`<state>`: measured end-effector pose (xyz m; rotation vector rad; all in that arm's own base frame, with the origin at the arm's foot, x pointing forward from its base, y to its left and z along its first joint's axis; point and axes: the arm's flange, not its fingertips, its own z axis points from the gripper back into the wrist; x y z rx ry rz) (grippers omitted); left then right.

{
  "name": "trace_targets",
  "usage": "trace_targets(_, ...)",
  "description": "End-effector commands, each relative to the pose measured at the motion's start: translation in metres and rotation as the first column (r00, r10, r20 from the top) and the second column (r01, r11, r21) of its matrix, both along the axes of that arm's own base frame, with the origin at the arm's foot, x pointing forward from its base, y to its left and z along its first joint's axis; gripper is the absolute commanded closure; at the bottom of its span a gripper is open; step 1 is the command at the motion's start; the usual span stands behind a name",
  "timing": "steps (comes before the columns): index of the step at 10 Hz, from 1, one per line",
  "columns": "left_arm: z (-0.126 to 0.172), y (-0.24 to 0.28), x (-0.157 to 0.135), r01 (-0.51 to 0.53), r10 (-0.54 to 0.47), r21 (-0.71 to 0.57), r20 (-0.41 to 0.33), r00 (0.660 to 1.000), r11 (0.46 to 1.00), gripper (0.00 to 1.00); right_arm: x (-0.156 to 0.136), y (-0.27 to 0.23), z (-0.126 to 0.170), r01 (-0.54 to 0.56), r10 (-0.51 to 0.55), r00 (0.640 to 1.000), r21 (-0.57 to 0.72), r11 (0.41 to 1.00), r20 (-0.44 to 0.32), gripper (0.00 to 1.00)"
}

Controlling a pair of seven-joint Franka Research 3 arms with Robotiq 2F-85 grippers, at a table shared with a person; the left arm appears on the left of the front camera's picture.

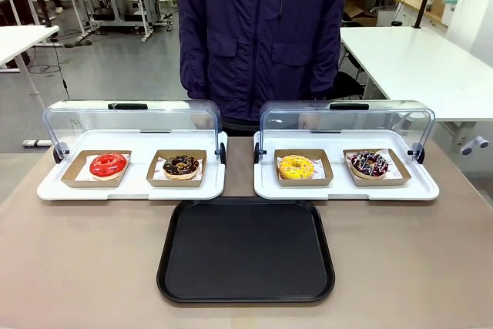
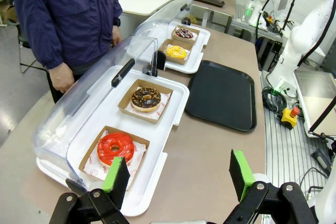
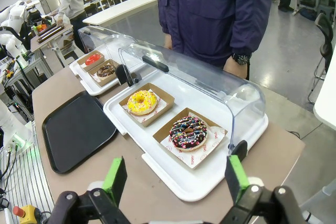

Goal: Move the fourth donut from the left to the tray.
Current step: Pick up the Paper togo box containing the Donut indicated by the person and place it on the Handle tray.

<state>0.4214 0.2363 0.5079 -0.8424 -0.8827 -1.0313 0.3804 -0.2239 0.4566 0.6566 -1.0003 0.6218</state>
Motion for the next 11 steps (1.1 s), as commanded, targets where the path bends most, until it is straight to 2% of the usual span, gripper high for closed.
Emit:
trace_targets(1,0.0017,-0.0026,-0.0036,-0.007,0.007,0.012,-0.002,1.0,1.0,0.0,0.0039,-0.001,0.0001,-0.005,0.005,0.999,0.009,1.0,0.037,0.0)
trace_targets(11,0.0017,-0.0026,-0.0036,-0.007,0.007,0.012,-0.002,1.0,1.0,0.0,0.0039,-0.001,0.0001,-0.005,0.005,0.999,0.009,1.0,0.037,0.0)
